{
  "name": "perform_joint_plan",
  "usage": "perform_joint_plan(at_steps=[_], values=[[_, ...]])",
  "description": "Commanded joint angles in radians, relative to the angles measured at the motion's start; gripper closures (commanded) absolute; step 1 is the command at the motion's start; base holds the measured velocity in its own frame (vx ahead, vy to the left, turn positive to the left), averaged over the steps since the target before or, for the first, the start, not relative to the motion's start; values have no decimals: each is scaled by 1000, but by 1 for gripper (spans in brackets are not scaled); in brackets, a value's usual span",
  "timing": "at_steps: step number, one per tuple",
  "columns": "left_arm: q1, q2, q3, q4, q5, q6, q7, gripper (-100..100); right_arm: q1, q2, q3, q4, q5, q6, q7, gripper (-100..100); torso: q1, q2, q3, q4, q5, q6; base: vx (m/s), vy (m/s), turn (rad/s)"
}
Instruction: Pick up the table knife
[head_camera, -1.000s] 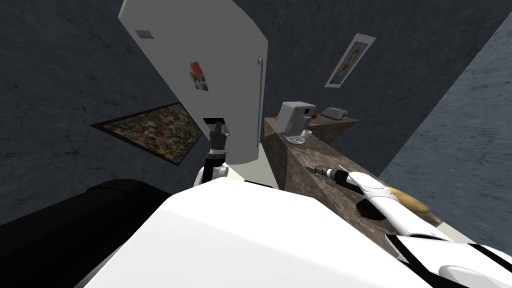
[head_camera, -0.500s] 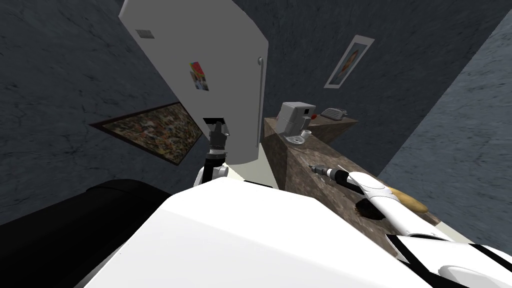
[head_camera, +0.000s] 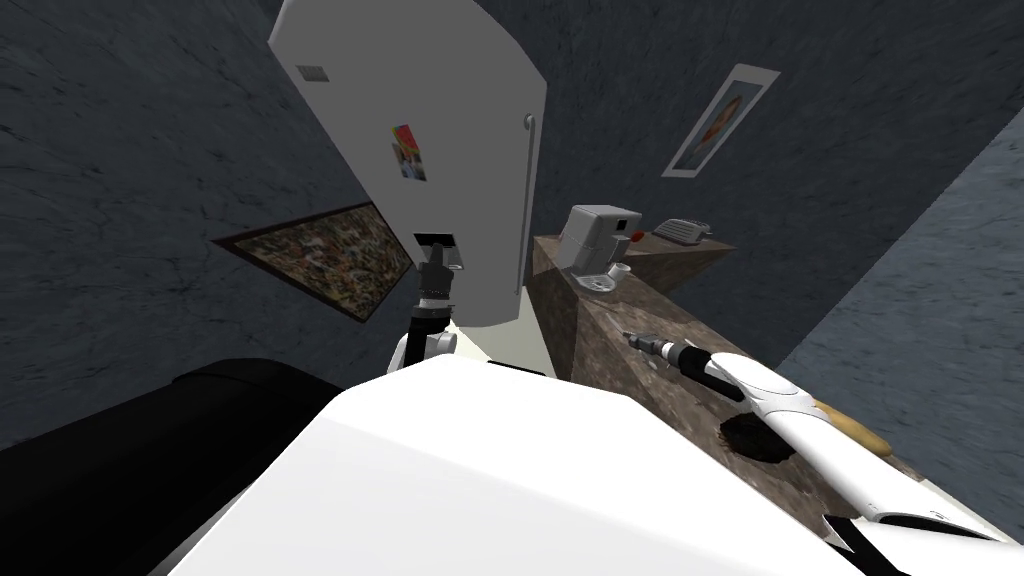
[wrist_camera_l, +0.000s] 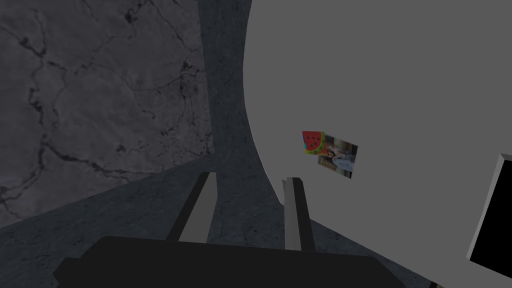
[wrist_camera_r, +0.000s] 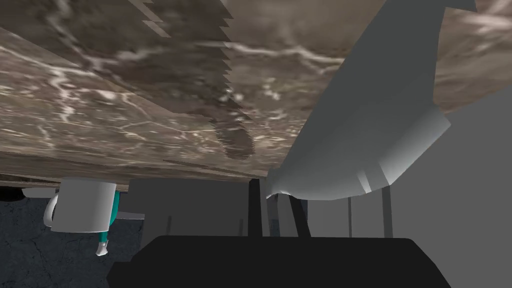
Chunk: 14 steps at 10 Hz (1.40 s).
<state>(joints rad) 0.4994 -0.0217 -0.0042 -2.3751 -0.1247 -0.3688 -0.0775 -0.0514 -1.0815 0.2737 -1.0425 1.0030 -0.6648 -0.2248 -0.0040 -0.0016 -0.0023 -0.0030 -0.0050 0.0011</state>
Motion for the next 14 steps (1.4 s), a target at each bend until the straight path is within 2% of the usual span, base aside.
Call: perform_joint_plan(at_steps=[1, 2, 3, 4, 5, 6, 7, 8, 9, 10, 11, 12, 13, 14], values=[[0, 0, 0, 0, 0, 0, 0, 0, 34, -1, -3, -14, -32, 13, 15, 100, 0, 0, 0, 0, 0, 0, 9, -28, -3], [0, 0, 0, 0, 0, 0, 0, 0, 78, -35, -13, -73, -71, 65, 43, 100, 1, 1, 0, 0, 0, 1, 4, -34, 135], [0, 0, 0, 0, 0, 0, 0, 0, 117, -35, -13, -94, -99, 75, 43, 100, 1, 1, 1, 1, 1, -1, 6, -42, 108], [0, 0, 0, 0, 0, 0, 0, 0, 144, -69, -24, -131, -129, 115, 71, 100, 1, 1, 0, 0, 0, 0, 5, -43, 172], [0, 0, 0, 0, 0, 0, 0, 0, 178, -69, -24, -155, -161, 136, 71, 100, 0, 1, 1, 1, 1, -1, 4, -46, 82], [0, 0, 0, 0, 0, 0, 0, 0, 202, -69, -24, -174, -176, 136, 71, 100, 1, 1, 1, 1, 1, 0, 2, -24, -8], [0, 0, 0, 0, 0, 0, 0, 0, 232, -103, -34, -207, -214, 179, 99, 100, 2, 2, 1, 1, 1, 1, 5, -30, 129], [0, 0, 0, 0, 0, 0, 0, 0, 260, -103, -34, -234, -241, 198, 99, 100, 2, 1, 1, 1, 1, -1, 7, -39, 119], [0, 0, 0, 0, 0, 0, 0, 0, 286, -103, -34, -254, -248, 198, 99, 100, 2, 1, 1, 1, 1, 0, 3, -22, 14], [0, 0, 0, 0, 0, 0, 0, 0, 316, -137, -45, -293, -289, 246, 127, 100, 3, 1, 1, 1, 1, 1, -1, -30, 149], [0, 0, 0, 0, 0, 0, 0, 0, 344, -137, -45, -324, -316, 259, 127, 100, 3, 1, 1, 1, 2, -1, 3, -40, 108], [0, 0, 0, 0, 0, 0, 0, 0, 365, -137, -45, -335, -321, 259, 127, 100, 3, 1, 1, 1, 1, 0, 4, -22, -1], [0, 0, 0, 0, 0, 0, 0, 0, 394, -171, -55, -369, -362, 304, 156, 100, 3, 2, 1, 0, 1, 1, -5, -29, 144], [0, 0, 0, 0, 0, 0, 0, 0, 425, -171, -55, -396, -391, 321, 156, 100, 3, 1, 1, 1, 2, -1, -4, -44, 103]])
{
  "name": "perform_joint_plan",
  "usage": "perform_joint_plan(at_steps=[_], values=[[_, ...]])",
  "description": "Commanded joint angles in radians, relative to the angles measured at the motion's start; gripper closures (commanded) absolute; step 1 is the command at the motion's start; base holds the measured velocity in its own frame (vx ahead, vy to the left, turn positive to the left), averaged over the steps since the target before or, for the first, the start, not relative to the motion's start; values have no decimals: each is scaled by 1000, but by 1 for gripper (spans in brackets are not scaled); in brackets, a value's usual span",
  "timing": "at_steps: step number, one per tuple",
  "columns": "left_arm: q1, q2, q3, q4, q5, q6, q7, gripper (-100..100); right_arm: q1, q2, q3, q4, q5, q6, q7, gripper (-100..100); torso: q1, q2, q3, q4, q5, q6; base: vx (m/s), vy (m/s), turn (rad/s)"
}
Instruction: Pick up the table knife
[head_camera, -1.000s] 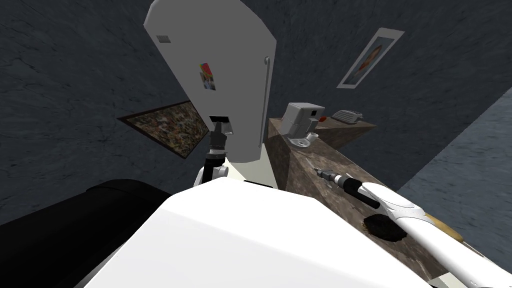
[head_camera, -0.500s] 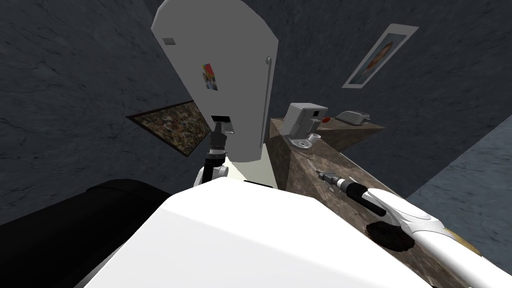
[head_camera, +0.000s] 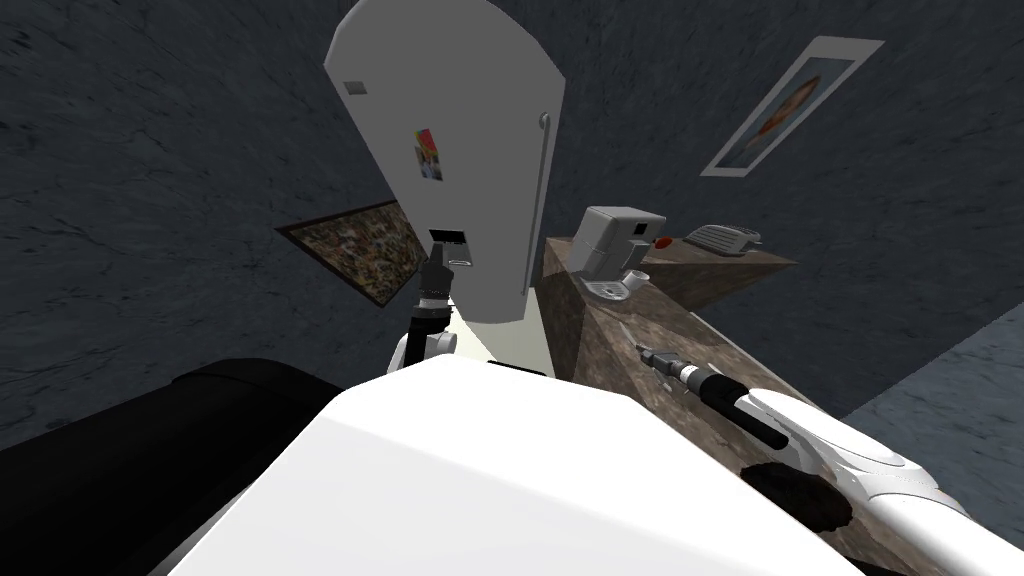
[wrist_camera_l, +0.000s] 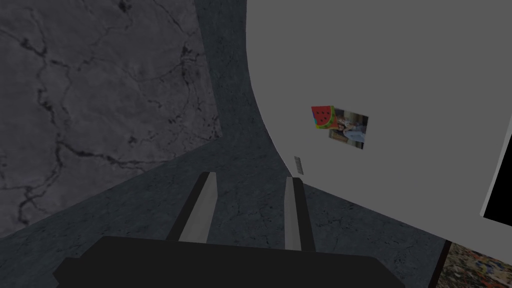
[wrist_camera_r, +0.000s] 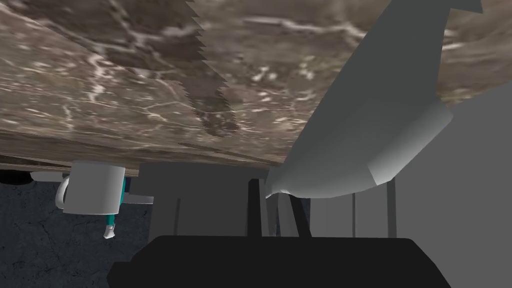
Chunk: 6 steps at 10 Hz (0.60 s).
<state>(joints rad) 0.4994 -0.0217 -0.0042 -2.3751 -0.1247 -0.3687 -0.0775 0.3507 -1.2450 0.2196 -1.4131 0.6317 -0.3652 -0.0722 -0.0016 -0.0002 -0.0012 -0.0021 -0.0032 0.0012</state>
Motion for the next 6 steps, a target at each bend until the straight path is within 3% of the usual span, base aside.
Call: perform_joint_plan(at_steps=[1, 2, 4, 5, 6], values=[[0, 0, 0, 0, 0, 0, 0, 0, 50, -8, -1, -44, -21, 21, 3, 100, 0, 0, 0, 0, 0, 0, 3, -24, -6], [0, 0, 0, 0, 0, 0, 0, 0, 83, -42, -12, -78, -65, 64, 31, 100, 1, 0, 0, 0, 0, 1, 0, -28, 127], [0, 0, 0, 0, 0, 0, 0, 0, 137, -42, -12, -124, -93, 83, 31, 100, 1, 0, 0, 0, 0, 0, 2, -31, 60], [0, 0, 0, 0, 0, 0, 0, 0, 170, -76, -22, -154, -138, 123, 59, 100, 1, 0, 0, -1, 0, 0, 0, -33, 198], [0, 0, 0, 0, 0, 0, 0, 0, 201, -76, -22, -180, -165, 143, 59, 100, 1, -1, -1, 0, 1, -2, 1, -44, 91]])
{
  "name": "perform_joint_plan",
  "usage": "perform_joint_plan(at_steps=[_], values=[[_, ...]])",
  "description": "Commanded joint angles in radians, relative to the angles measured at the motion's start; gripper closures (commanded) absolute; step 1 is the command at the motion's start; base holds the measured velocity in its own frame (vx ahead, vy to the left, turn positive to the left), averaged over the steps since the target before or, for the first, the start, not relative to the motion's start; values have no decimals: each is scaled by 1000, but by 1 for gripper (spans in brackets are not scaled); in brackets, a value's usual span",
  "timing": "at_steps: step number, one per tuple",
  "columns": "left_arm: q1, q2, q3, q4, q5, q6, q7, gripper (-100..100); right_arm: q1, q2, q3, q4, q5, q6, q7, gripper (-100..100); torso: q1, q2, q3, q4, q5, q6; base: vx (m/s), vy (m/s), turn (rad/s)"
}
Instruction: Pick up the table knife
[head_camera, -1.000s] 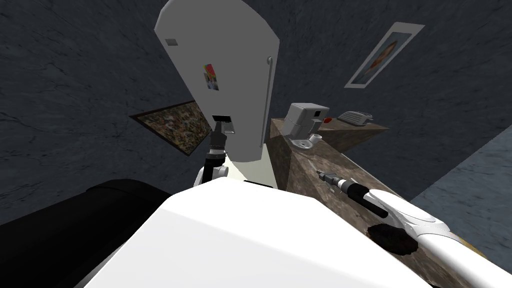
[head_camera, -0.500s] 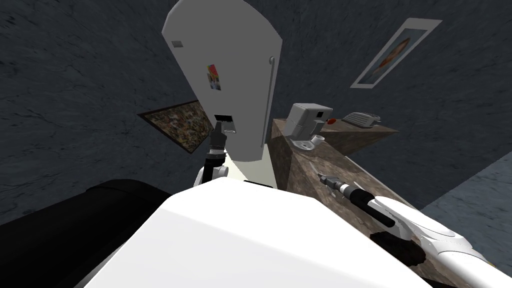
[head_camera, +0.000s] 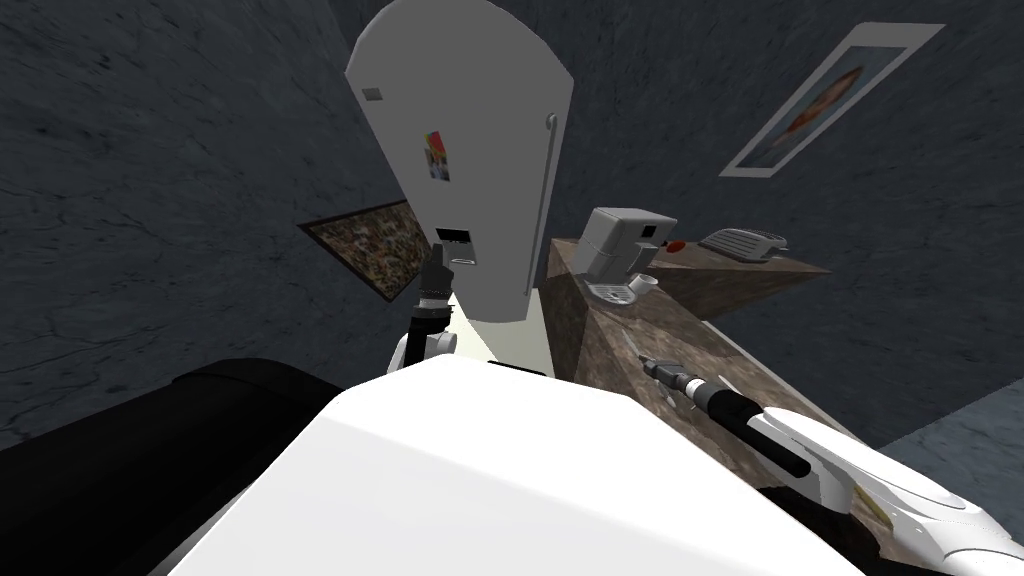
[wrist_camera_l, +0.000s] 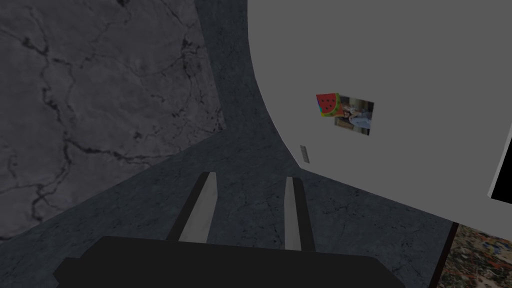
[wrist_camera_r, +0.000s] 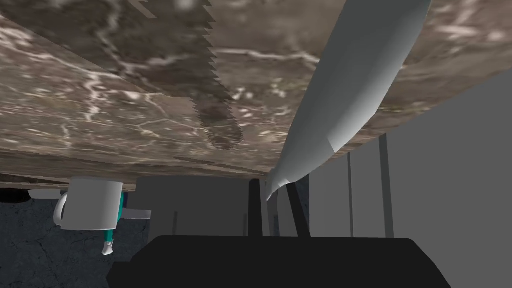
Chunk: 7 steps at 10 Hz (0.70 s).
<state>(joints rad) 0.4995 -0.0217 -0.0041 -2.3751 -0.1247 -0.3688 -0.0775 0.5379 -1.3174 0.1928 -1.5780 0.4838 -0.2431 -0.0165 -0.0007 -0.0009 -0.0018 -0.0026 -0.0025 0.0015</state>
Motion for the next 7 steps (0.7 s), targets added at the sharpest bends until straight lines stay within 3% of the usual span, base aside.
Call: perform_joint_plan(at_steps=[1, 2, 3, 4, 6, 7], values=[[0, 0, 0, 0, 0, 0, 0, 0, 34, -3, 5, -39, -18, 22, 4, 100, 0, 0, 0, 0, 0, 0, 1, -22, -46], [0, 0, 0, 0, 0, 0, 0, 0, 34, -3, 5, -39, -18, 22, 4, 100, 1, 0, 0, 0, 0, 1, -1, -1, -27], [0, 0, 0, 0, 0, 0, 0, 0, 74, -37, -6, -75, -65, 64, 32, 100, 2, 0, 0, 0, 0, 0, -8, -21, 177], [0, 0, 0, 0, 0, 0, 0, 0, 106, -37, -6, -102, -90, 84, 32, 100, 2, 0, 0, 0, 1, -1, -1, -42, 126], [0, 0, 0, 0, 0, 0, 0, 0, 106, -35, -5, -108, -84, 80, 32, 100, 1, 0, 0, 0, 0, 1, 3, -16, -14], [0, 0, 0, 0, 0, 0, 0, 0, 107, -36, -4, -110, -85, 82, 32, 0, 2, 0, 0, 0, 1, 0, 0, 0, 0]])
